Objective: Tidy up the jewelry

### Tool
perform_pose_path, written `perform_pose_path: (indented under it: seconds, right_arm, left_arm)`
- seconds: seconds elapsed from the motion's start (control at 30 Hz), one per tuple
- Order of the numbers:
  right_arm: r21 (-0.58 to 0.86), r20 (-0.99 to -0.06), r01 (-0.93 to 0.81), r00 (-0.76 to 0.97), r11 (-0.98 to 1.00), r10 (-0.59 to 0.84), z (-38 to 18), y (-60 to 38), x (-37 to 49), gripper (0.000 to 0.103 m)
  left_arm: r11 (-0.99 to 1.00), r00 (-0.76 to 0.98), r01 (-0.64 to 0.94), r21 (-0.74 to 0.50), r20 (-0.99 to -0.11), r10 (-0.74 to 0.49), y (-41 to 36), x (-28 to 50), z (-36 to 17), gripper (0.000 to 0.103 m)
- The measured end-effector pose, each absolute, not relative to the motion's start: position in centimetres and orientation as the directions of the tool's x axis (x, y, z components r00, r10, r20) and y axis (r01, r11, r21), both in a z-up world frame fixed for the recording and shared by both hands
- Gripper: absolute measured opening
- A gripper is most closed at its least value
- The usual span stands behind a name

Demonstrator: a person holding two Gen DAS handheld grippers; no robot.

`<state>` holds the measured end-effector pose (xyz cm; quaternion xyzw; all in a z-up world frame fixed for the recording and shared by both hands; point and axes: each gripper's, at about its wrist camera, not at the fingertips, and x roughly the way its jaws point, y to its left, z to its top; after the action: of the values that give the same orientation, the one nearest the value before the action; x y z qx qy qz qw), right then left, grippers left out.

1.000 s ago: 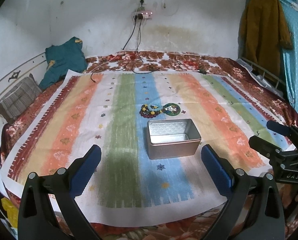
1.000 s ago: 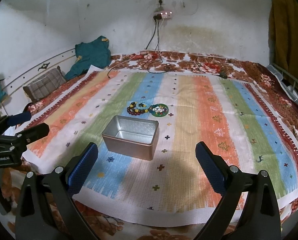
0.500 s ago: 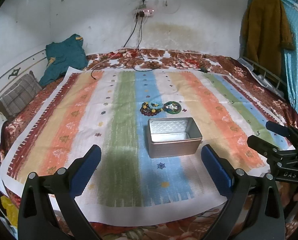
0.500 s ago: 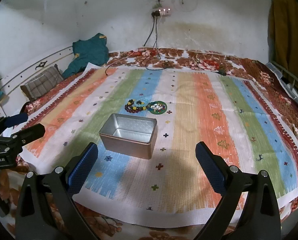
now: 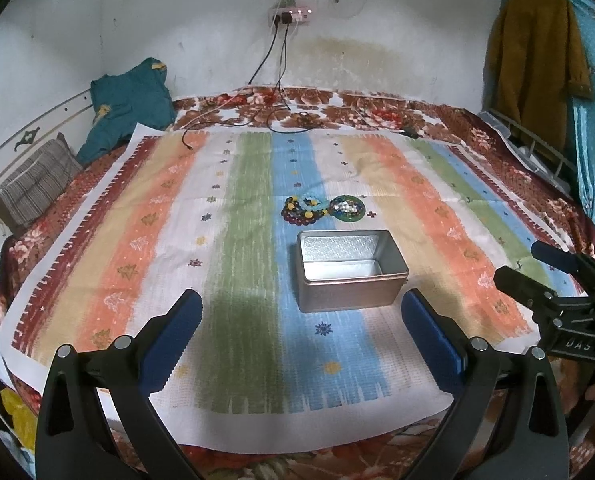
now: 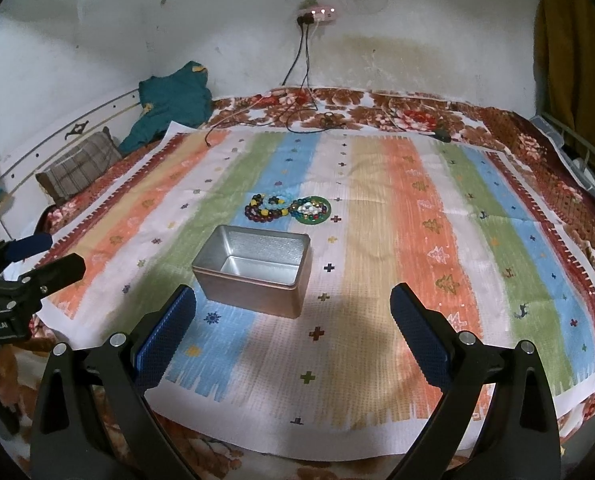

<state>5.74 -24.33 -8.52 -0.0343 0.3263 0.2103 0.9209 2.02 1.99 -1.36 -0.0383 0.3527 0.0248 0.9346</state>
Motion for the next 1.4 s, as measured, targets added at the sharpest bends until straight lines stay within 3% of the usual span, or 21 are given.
perform_pose_path:
  seconds: [1.4]
  right_arm:
    - [0.047, -0.689, -0.418, 0.644, 0.907, 0.333, -7.9, -20.7, 14.2, 0.099]
  left_arm:
    - [0.99, 0.694, -0.141, -0.01, -0.714, 0.091, 3.8, 12.4, -0.5, 0.097]
